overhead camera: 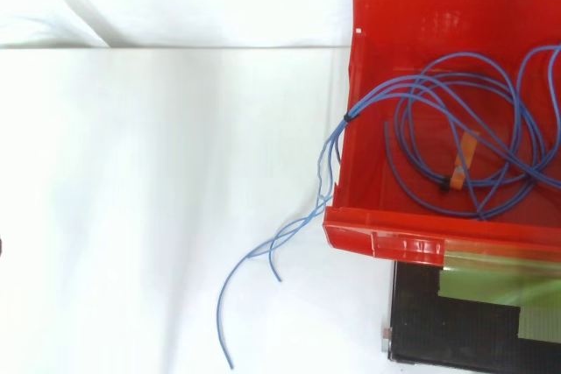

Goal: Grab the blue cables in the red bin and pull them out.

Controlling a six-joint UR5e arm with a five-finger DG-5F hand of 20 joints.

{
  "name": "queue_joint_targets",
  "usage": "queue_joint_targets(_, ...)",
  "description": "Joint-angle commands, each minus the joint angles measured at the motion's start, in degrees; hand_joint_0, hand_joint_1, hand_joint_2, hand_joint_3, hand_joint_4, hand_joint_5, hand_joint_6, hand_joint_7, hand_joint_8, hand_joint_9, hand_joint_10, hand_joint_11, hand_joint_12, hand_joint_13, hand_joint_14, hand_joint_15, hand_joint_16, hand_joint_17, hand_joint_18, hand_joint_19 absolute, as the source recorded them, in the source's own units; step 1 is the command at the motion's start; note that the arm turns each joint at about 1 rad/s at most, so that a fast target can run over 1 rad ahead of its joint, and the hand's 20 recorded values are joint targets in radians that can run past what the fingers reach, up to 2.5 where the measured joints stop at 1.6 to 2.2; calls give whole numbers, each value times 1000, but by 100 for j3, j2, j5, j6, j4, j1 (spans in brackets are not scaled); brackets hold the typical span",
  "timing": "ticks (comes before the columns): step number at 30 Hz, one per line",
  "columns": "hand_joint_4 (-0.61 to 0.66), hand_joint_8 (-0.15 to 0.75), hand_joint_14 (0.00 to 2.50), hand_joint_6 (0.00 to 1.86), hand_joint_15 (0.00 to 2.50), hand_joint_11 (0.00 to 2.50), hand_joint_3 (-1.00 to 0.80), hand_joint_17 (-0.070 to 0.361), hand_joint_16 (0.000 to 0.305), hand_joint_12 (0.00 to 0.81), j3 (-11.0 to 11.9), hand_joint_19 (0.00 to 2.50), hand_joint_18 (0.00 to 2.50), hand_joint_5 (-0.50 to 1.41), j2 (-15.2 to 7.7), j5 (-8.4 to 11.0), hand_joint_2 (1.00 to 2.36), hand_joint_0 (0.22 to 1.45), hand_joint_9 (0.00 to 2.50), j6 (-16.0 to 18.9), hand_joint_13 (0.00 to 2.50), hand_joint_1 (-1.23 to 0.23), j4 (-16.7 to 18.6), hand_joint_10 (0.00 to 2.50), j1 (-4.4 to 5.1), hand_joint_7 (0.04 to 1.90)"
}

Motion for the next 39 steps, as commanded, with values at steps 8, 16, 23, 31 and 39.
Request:
queue_joint_targets(8,150,239,12,6,296,278,-1000,106,47,342,0,443,150,404,-17,155,1000,787,481,-436,318,-757,108,12,156,168)
queue_joint_targets(16,152,241,13,6,294,271,-1000,106,47,342,0,449,153,408,-17,296,1000,787,484,-436,318,-758,90,10,244,168)
queue_joint_targets(23,148,239,11,6,290,271,-1000,106,47,342,0,449,156,411,-325,270,1000,785,482,-339,313,-760,161,10,235,168)
queue_joint_targets(31,147,240,11,6,293,271,-1000,106,47,341,0,450,158,410,-650,226,1000,786,482,-49,309,-760,653,10,226,167)
queue_joint_targets(39,148,240,11,6,289,271,-1000,106,47,342,0,449,157,410,-782,199,1000,785,483,-128,309,-762,908,10,191,168)
